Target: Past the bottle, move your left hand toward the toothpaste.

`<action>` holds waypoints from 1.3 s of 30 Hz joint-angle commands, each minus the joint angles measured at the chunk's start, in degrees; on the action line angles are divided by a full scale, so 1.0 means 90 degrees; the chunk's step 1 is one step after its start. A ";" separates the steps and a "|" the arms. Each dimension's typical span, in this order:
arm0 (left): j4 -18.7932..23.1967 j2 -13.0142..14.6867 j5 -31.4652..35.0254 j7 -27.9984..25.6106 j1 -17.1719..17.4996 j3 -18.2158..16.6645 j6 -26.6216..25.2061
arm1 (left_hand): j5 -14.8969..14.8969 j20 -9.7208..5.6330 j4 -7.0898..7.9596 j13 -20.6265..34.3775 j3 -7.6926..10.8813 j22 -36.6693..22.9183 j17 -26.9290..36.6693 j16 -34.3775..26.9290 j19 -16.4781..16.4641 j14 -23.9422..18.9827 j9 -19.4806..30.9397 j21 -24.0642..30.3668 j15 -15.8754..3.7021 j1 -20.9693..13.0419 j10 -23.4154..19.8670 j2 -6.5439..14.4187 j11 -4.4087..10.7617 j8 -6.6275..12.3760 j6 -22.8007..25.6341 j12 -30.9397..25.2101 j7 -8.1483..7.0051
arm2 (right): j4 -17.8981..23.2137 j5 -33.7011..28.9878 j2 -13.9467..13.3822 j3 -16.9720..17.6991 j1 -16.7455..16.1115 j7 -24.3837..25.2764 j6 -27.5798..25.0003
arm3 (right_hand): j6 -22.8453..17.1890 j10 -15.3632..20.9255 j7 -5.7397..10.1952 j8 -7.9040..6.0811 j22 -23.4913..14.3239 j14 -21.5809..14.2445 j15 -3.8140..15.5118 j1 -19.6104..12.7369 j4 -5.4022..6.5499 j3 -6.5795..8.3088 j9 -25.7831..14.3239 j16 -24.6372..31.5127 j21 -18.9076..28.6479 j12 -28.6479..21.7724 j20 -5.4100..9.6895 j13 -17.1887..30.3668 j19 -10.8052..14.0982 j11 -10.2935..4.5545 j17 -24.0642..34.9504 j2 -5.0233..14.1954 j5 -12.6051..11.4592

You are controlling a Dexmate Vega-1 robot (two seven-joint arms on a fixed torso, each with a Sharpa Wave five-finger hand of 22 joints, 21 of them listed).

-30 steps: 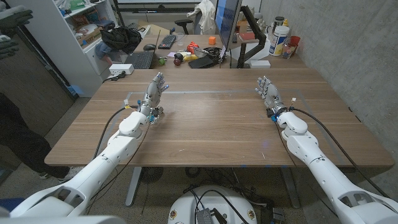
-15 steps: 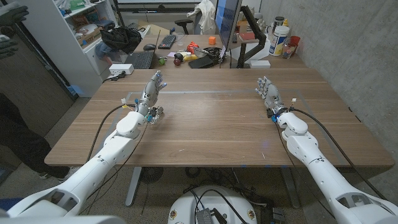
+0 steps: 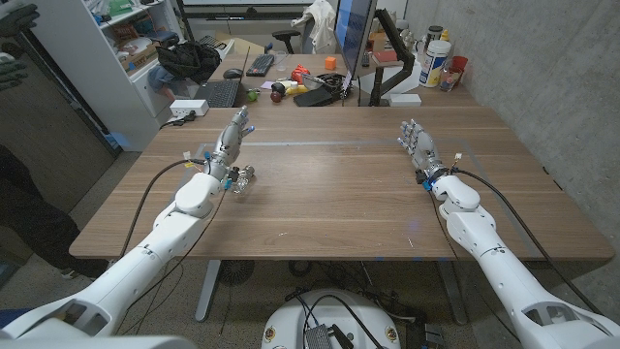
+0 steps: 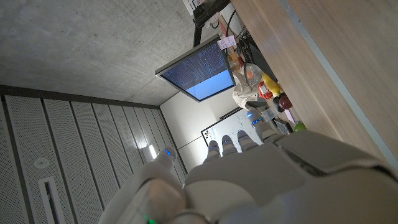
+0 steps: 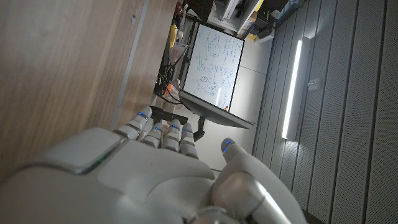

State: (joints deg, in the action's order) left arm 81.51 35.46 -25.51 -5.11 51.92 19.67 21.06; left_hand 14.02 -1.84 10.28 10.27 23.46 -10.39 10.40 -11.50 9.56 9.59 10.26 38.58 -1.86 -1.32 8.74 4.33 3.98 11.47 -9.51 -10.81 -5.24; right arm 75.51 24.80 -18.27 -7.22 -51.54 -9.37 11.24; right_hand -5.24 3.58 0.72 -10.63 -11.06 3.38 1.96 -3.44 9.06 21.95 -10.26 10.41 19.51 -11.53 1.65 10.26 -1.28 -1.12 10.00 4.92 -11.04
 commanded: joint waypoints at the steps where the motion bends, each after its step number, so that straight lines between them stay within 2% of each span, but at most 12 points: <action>1: 0.0214 0.0240 0.0332 -0.0172 0.0117 -0.0082 0.0072 | 0.0018 -0.0299 -0.0004 0.0013 0.0068 -0.0021 0.0014 -0.0015 0.0076 0.0164 0.0031 0.0026 -0.0122 -0.0070 -0.0012 0.0602 -0.0001 0.0014 -0.0012 -0.0031 -0.0047 | 0.0057 -0.0091 0.0059 0.0057 -0.0022 -0.0028 -0.0023 | -0.0029 0.0040 -0.0003 -0.0020 -0.0032 0.0028 0.0125 -0.0001 -0.0037 0.0033 -0.0019 0.0036 0.0008 -0.0027 0.0730 0.0020 -0.0003 0.0002 0.0018 0.0562 0.0006; 39: 0.0429 0.0626 0.1094 -0.0473 0.0235 -0.0275 0.0400 | 0.0004 -0.0294 0.0000 0.0014 0.0120 -0.0019 0.0015 0.0012 0.0068 0.0176 0.0035 -0.0002 -0.0138 -0.0097 -0.0003 0.0598 0.0032 -0.0018 0.0056 -0.0012 -0.0060 | 0.0006 -0.0212 0.0178 0.0065 0.0010 0.0010 -0.0023 | -0.0035 0.0051 -0.0010 -0.0018 -0.0032 0.0028 0.0117 0.0004 -0.0044 0.0024 -0.0020 0.0035 -0.0009 -0.0031 0.0724 0.0021 0.0009 0.0013 0.0016 0.0560 0.0011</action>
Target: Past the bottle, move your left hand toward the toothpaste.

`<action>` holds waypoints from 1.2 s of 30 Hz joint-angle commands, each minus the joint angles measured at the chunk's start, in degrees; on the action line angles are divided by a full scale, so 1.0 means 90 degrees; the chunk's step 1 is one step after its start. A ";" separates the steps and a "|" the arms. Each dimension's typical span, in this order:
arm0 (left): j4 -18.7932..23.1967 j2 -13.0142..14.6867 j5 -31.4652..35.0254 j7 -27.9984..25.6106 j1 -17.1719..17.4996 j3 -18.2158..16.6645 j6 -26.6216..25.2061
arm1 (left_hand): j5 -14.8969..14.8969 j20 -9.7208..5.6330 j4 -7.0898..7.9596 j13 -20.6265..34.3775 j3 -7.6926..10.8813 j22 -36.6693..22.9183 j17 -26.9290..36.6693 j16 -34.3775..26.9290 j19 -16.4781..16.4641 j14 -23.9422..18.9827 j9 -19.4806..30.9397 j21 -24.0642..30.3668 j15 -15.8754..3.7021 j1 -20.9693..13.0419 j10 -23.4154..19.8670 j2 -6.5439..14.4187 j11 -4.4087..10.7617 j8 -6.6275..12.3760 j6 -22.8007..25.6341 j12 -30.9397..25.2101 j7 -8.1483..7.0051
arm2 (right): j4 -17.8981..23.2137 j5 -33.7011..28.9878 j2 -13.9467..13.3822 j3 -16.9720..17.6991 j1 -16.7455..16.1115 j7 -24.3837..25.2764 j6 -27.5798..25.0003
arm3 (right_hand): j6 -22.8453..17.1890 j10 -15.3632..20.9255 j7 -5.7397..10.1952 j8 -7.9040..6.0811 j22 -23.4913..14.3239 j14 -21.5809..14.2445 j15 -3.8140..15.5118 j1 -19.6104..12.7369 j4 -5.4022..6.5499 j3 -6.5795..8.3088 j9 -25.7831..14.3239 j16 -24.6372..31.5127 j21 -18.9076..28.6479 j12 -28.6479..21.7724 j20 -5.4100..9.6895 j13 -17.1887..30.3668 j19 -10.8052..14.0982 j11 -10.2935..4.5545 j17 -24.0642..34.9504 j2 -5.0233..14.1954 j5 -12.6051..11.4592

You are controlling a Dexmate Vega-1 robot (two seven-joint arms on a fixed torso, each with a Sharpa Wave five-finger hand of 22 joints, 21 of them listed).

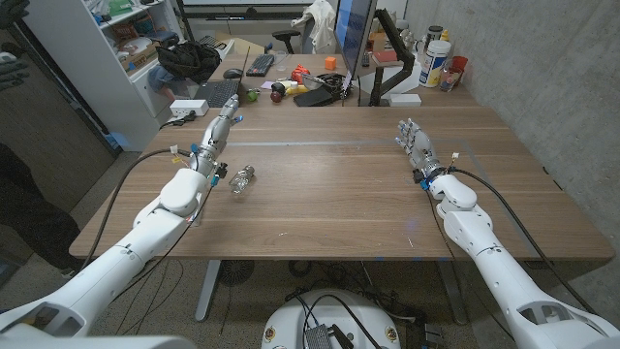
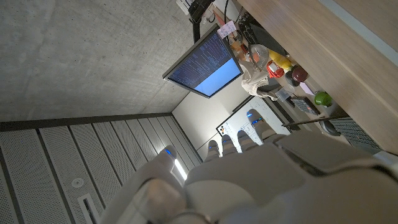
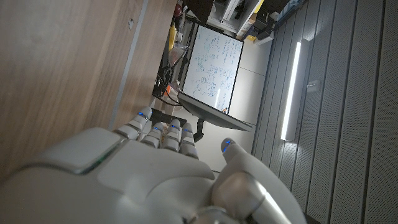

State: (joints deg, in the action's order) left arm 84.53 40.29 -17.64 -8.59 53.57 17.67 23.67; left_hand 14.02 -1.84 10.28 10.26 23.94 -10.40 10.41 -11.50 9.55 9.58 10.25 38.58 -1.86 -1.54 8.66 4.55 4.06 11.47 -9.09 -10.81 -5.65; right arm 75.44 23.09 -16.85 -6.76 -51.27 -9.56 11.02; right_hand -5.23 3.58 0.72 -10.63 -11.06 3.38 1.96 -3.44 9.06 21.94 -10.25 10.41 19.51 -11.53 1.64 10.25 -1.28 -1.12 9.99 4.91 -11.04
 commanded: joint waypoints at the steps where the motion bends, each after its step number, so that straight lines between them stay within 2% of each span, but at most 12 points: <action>1: 0.0112 0.0104 0.0253 -0.0098 0.0061 -0.0054 0.0114 | 0.0004 -0.0297 0.0000 0.0014 0.0067 -0.0017 0.0014 0.0012 0.0070 0.0177 0.0036 -0.0004 -0.0140 -0.0072 0.0008 0.0573 0.0032 -0.0018 0.0012 -0.0011 -0.0018 | 0.0016 -0.0014 0.0024 0.0019 -0.0025 0.0028 0.0006 | -0.0037 0.0055 -0.0014 -0.0019 -0.0033 0.0026 0.0117 0.0004 -0.0044 0.0024 -0.0021 0.0036 -0.0009 -0.0033 0.0724 0.0022 0.0009 0.0008 0.0017 0.0560 0.0011; 17: 0.0579 0.0316 0.0697 -0.0353 0.0351 -0.0202 0.0167 | -0.0001 -0.0294 0.0002 0.0014 0.0084 -0.0017 0.0014 0.0018 0.0072 0.0181 0.0037 -0.0016 -0.0143 -0.0076 0.0005 0.0573 0.0013 -0.0025 0.0042 -0.0009 -0.0021 | 0.0112 0.0015 -0.0001 0.0053 -0.0120 -0.0001 0.0033 | -0.0035 0.0052 -0.0015 -0.0017 -0.0034 0.0031 0.0115 0.0010 -0.0044 0.0017 -0.0021 0.0034 -0.0016 -0.0031 0.0718 0.0022 0.0013 0.0012 0.0018 0.0557 0.0013; 36: 0.1379 0.0676 0.1245 -0.0911 0.0951 -0.0605 -0.0296 | -0.0008 -0.0295 0.0000 0.0013 0.0114 -0.0018 0.0014 0.0022 0.0077 0.0182 0.0037 -0.0036 -0.0142 -0.0084 -0.0002 0.0579 0.0010 -0.0028 0.0090 -0.0009 -0.0038 | 0.0259 0.0044 -0.0049 0.0066 -0.0235 -0.0044 0.0062 | -0.0039 0.0058 -0.0015 -0.0017 -0.0034 0.0024 0.0109 0.0014 -0.0047 0.0008 -0.0021 0.0036 -0.0024 -0.0033 0.0712 0.0022 0.0019 0.0015 0.0017 0.0549 0.0014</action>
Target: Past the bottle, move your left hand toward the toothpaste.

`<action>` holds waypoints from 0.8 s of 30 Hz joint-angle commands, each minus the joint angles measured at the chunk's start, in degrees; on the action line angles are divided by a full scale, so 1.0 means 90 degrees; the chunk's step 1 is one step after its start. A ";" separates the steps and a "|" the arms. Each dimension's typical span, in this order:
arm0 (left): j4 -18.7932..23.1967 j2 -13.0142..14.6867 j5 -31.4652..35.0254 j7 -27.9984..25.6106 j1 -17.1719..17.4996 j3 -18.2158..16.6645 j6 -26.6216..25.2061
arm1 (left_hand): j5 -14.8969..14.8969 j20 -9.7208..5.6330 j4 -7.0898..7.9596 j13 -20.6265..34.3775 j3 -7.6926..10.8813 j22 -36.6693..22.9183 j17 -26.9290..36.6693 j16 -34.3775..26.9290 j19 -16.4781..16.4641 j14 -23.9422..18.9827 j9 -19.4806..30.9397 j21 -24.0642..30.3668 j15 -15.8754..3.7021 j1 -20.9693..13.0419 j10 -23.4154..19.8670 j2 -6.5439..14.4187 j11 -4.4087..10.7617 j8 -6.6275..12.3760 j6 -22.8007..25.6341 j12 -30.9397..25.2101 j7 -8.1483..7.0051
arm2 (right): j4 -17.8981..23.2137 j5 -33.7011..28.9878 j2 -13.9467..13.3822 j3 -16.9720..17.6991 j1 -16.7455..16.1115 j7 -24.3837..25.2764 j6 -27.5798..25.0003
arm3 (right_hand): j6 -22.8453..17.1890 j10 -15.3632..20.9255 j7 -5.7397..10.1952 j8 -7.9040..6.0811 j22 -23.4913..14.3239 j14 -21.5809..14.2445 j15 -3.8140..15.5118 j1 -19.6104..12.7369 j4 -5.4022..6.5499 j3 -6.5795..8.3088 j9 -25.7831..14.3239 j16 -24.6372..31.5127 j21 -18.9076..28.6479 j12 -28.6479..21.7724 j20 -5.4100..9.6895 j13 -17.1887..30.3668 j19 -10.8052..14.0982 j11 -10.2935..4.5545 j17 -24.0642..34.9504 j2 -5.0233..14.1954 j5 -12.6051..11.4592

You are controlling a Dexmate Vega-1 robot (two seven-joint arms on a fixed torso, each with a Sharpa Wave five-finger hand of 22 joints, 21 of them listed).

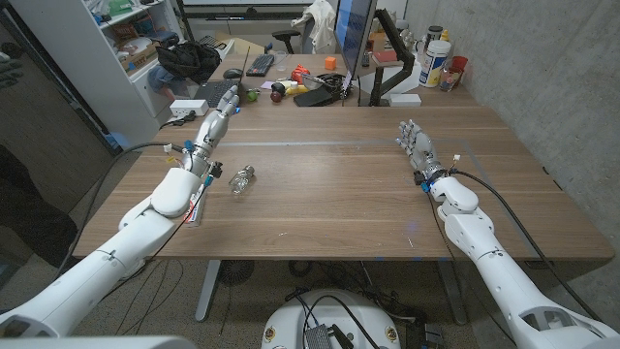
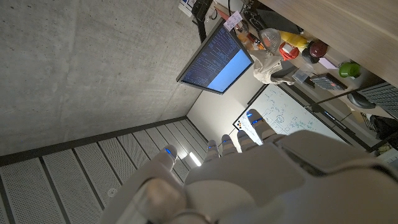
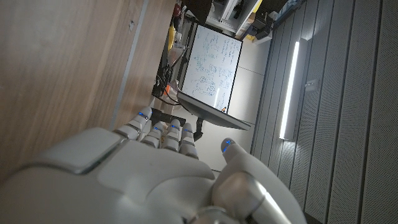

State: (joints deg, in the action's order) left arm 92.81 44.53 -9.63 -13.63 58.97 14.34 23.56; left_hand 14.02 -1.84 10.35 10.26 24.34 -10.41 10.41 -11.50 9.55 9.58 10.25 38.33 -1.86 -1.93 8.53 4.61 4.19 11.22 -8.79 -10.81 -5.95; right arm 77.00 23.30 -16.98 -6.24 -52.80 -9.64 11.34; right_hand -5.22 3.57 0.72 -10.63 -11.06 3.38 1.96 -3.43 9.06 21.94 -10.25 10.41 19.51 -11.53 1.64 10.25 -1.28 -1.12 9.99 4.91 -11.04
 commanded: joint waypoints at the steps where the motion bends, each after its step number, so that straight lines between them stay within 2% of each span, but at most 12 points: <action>1: 0.0503 0.0226 0.0390 -0.0382 0.0384 -0.0256 -0.0315 | -0.0008 -0.0294 -0.0008 0.0013 0.0075 -0.0017 0.0013 0.0023 0.0078 0.0185 0.0037 -0.0010 -0.0140 -0.0043 0.0010 0.0575 0.0001 0.0001 0.0065 -0.0009 -0.0012 | 0.0089 0.0026 -0.0035 0.0008 -0.0069 -0.0041 0.0033 | -0.0038 0.0060 -0.0015 -0.0017 -0.0034 0.0023 0.0112 0.0014 -0.0047 0.0008 -0.0021 0.0036 -0.0025 -0.0034 0.0709 0.0023 0.0018 0.0018 0.0017 0.0548 0.0014; 24: 0.1085 0.0555 0.0671 -0.0663 0.0937 -0.0707 -0.0733 | -0.0018 -0.0272 -0.0013 0.0012 0.0130 -0.0016 0.0010 0.0022 0.0095 0.0170 0.0038 -0.0036 -0.0132 -0.0069 -0.0021 0.0585 -0.0002 0.0008 0.0155 -0.0014 -0.0039 | 0.0127 0.0026 -0.0066 -0.0032 -0.0079 -0.0073 0.0035 | -0.0045 0.0059 -0.0021 -0.0018 -0.0034 0.0020 0.0108 0.0029 -0.0045 -0.0011 -0.0022 0.0037 -0.0032 -0.0033 0.0708 0.0022 0.0031 0.0012 0.0019 0.0537 0.0016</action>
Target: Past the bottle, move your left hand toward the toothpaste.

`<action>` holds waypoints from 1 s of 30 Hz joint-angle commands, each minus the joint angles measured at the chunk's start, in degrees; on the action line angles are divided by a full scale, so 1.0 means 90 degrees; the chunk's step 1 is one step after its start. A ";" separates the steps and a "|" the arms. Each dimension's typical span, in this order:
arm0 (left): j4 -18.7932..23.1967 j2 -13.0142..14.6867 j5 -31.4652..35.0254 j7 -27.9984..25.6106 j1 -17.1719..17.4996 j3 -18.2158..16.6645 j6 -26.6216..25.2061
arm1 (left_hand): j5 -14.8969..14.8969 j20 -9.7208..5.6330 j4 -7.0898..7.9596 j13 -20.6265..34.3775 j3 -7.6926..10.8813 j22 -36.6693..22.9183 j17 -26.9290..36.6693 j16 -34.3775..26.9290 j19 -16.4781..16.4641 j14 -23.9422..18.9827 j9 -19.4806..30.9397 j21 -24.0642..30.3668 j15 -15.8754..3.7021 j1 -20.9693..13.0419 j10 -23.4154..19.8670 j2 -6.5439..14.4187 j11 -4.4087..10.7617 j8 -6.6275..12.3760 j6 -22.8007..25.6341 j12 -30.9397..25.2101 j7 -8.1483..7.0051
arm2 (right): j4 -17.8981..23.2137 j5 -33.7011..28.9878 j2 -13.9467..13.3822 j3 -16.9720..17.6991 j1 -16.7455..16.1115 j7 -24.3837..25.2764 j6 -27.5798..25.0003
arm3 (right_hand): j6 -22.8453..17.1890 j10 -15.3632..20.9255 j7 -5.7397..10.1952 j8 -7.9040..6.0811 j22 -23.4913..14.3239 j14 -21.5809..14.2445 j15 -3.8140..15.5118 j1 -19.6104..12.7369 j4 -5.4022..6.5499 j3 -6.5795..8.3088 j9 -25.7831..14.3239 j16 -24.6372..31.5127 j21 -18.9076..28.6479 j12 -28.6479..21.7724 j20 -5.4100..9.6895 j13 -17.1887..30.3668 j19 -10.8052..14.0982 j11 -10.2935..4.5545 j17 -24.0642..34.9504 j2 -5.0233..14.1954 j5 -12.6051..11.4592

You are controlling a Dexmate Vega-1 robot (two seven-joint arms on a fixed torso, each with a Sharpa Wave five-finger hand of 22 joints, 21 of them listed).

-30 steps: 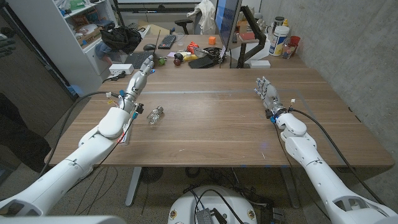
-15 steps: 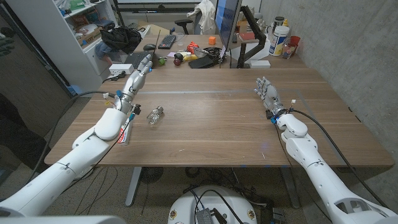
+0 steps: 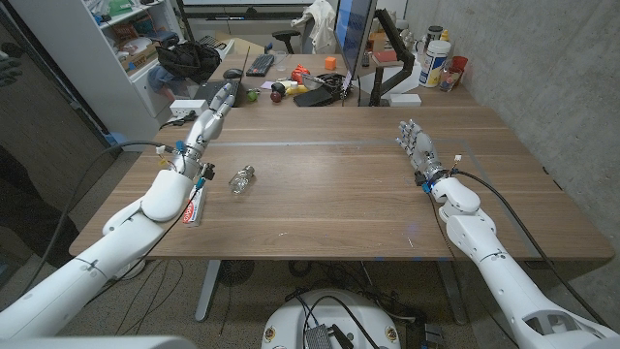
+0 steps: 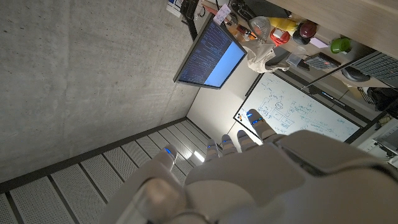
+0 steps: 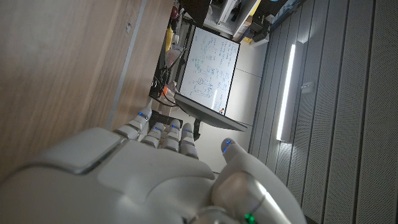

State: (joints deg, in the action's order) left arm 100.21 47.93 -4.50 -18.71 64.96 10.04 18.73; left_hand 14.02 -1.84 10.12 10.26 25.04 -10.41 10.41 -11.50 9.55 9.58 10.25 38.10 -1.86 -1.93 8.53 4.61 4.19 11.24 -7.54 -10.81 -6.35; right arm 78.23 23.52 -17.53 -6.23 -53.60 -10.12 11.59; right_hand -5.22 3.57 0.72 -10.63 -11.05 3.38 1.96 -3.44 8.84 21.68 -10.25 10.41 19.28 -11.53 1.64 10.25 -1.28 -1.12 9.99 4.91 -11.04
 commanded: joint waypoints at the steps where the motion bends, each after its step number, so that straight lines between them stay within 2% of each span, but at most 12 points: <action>1: 0.0282 0.0187 0.0111 -0.0114 0.0297 -0.0252 -0.0214 | -0.0018 -0.0276 0.0013 0.0012 0.0053 -0.0016 0.0010 0.0022 0.0093 0.0169 0.0038 -0.0011 -0.0136 -0.0069 -0.0022 0.0584 0.0004 0.0006 0.0018 -0.0014 0.0004 | -0.0014 0.0000 -0.0004 -0.0036 0.0015 -0.0021 0.0008 | -0.0047 0.0058 -0.0022 -0.0019 -0.0034 0.0020 0.0104 0.0030 -0.0021 0.0017 -0.0022 0.0037 -0.0008 -0.0032 0.0708 0.0023 0.0031 0.0012 0.0019 0.0537 0.0016; 16: 0.0714 0.0510 0.0375 -0.0206 0.0807 -0.0666 -0.0487 | -0.0028 -0.0264 0.0018 0.0012 0.0067 -0.0018 0.0011 0.0030 0.0106 0.0186 0.0039 -0.0025 -0.0131 -0.0067 -0.0017 0.0574 0.0003 0.0004 0.0053 -0.0009 -0.0001 | -0.0042 -0.0012 -0.0024 -0.0073 0.0043 -0.0061 0.0028 | -0.0050 0.0062 -0.0023 -0.0019 -0.0034 0.0020 0.0100 0.0037 -0.0021 0.0005 -0.0022 0.0037 -0.0015 -0.0033 0.0702 0.0023 0.0034 0.0021 0.0019 0.0532 0.0016; 30: 0.1005 0.0658 0.0690 -0.0306 0.1199 -0.1021 -0.0667 | -0.0036 -0.0252 0.0022 0.0012 0.0076 -0.0020 0.0011 0.0029 0.0112 0.0183 0.0039 -0.0034 -0.0137 -0.0060 -0.0037 0.0568 -0.0005 0.0008 0.0098 -0.0014 0.0000 | -0.0003 0.0007 -0.0041 -0.0076 -0.0003 -0.0071 0.0037 | -0.0053 0.0067 -0.0024 -0.0019 -0.0034 0.0019 0.0102 0.0045 -0.0021 -0.0006 -0.0022 0.0036 -0.0020 -0.0035 0.0703 0.0023 0.0041 0.0021 0.0019 0.0528 0.0016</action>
State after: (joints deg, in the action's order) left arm 107.08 52.67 -0.47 -20.80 72.97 3.31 14.04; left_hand 13.76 -1.84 10.44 10.26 25.37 -10.42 10.41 -11.37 9.55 9.58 10.55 38.11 -1.86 -1.93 8.53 4.61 4.19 11.24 -6.94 -10.81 -6.14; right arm 77.96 23.51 -17.75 -6.83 -53.33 -10.66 11.82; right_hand -5.23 3.80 0.72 -10.63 -11.05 3.38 1.96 -3.43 8.85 21.68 -10.25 10.41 19.28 -11.53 1.64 10.24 -1.28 -0.89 9.99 4.92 -11.04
